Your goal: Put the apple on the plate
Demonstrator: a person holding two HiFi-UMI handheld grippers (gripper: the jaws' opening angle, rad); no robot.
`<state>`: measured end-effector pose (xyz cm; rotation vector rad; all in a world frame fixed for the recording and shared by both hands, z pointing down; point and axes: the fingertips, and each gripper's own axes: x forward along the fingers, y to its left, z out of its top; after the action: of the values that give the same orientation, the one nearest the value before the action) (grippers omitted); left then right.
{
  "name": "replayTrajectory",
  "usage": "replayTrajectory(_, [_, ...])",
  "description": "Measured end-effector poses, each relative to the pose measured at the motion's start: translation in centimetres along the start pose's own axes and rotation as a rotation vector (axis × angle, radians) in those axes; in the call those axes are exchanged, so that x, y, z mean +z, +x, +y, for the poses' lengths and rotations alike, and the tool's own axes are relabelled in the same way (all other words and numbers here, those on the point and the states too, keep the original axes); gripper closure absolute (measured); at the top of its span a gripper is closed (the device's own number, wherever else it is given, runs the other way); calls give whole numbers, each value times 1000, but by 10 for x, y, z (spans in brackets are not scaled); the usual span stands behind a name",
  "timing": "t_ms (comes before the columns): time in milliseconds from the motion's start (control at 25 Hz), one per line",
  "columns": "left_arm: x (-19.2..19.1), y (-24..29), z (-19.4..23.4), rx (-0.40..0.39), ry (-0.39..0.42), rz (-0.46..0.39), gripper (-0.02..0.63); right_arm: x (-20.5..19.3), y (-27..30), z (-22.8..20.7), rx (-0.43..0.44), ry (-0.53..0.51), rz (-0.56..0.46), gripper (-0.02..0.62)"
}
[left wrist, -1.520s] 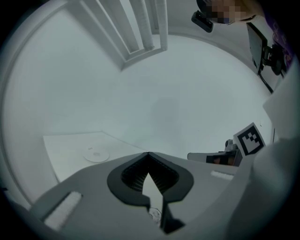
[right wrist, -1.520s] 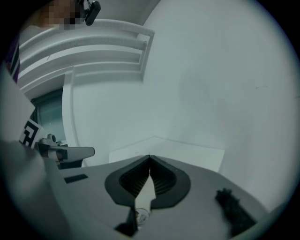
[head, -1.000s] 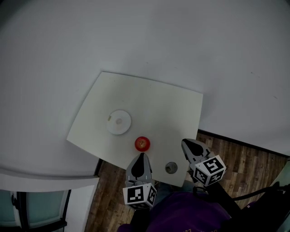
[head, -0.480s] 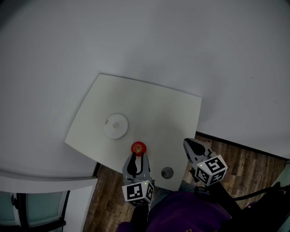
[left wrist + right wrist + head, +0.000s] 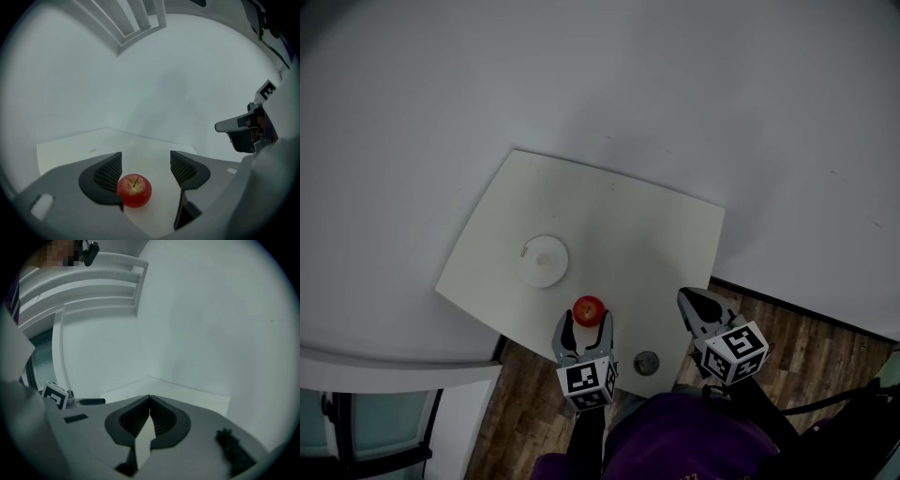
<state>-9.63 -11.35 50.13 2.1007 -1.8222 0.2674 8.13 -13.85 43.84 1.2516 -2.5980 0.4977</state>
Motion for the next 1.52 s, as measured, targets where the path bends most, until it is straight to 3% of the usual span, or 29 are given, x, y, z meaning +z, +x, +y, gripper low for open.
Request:
replayTrajectory(200, [-25,16,10,9,-10,74,236,-1,6,-5,-1,-4,10,584])
replayTrajectory(560, [-56,38,18,9,-13,180,215,1,11,-14,-12,-11,19,584])
replayTrajectory(920, [-73,53,28,13,-39,240,213,2,19,-19,-18,-17,29,584])
replayTrajectory(1280, [-83,62,33,24,-14,281,215,2,26,-21,-23,-13,38,584])
replayTrajectory(1520, [-83,64,34,32,-2,255,215,0,28,-22,-27,-8,39,584])
